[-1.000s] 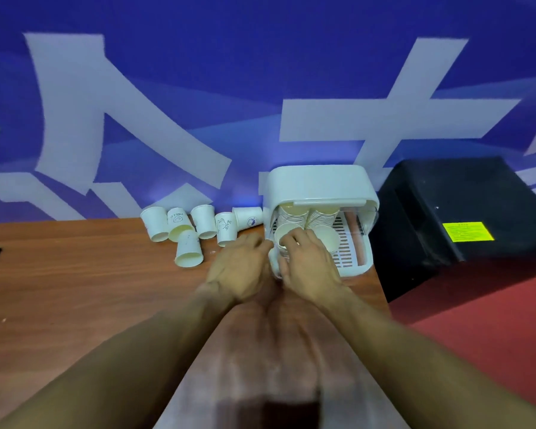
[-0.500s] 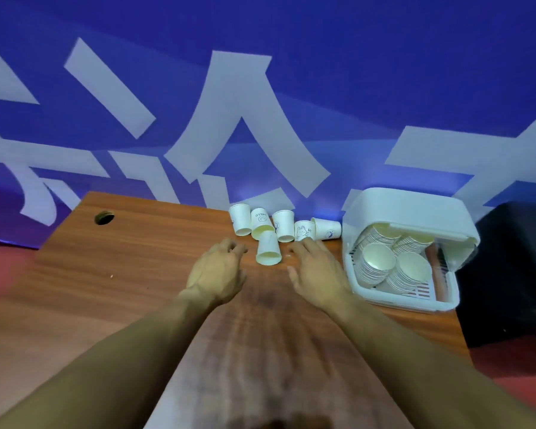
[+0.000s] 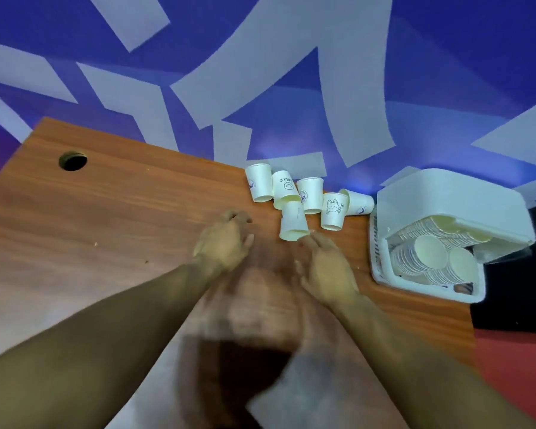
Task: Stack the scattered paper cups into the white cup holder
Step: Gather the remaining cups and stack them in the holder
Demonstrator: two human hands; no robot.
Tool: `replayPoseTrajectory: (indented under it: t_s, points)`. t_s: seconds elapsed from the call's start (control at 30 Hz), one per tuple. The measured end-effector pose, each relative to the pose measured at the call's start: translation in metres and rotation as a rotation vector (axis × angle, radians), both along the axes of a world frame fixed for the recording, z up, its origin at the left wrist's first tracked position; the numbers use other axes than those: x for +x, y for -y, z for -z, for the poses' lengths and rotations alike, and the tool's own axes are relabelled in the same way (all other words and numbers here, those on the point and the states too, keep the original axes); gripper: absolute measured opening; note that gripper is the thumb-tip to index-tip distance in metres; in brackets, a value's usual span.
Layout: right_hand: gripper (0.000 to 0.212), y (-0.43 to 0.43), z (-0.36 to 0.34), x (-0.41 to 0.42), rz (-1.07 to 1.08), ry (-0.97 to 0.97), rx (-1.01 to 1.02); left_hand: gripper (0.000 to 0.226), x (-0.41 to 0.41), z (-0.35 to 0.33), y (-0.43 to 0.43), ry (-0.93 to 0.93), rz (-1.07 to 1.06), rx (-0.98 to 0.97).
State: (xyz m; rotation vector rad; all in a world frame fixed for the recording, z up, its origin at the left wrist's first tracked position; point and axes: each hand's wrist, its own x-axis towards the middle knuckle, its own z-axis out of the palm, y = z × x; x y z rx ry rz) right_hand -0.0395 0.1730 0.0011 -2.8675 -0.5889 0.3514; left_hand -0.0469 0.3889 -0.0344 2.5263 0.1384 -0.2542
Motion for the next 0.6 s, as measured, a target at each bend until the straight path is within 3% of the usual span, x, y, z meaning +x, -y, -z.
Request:
replayPoseTrajectory:
  t_s: [0.23, 0.5, 0.6]
  points:
    - [0.034, -0.005, 0.021, 0.017, 0.081, -0.041, -0.062, 0.031, 0.048, 0.034, -0.002, -0.020, -0.086, -0.121]
    - [0.042, -0.014, 0.040, 0.045, 0.072, -0.080, -0.141, 0.012, 0.109, 0.052, -0.005, 0.128, -0.284, -0.182]
    - [0.044, -0.013, 0.047, 0.050, 0.057, -0.099, -0.151, 0.020, 0.127, 0.056, -0.002, 0.153, -0.313, -0.212]
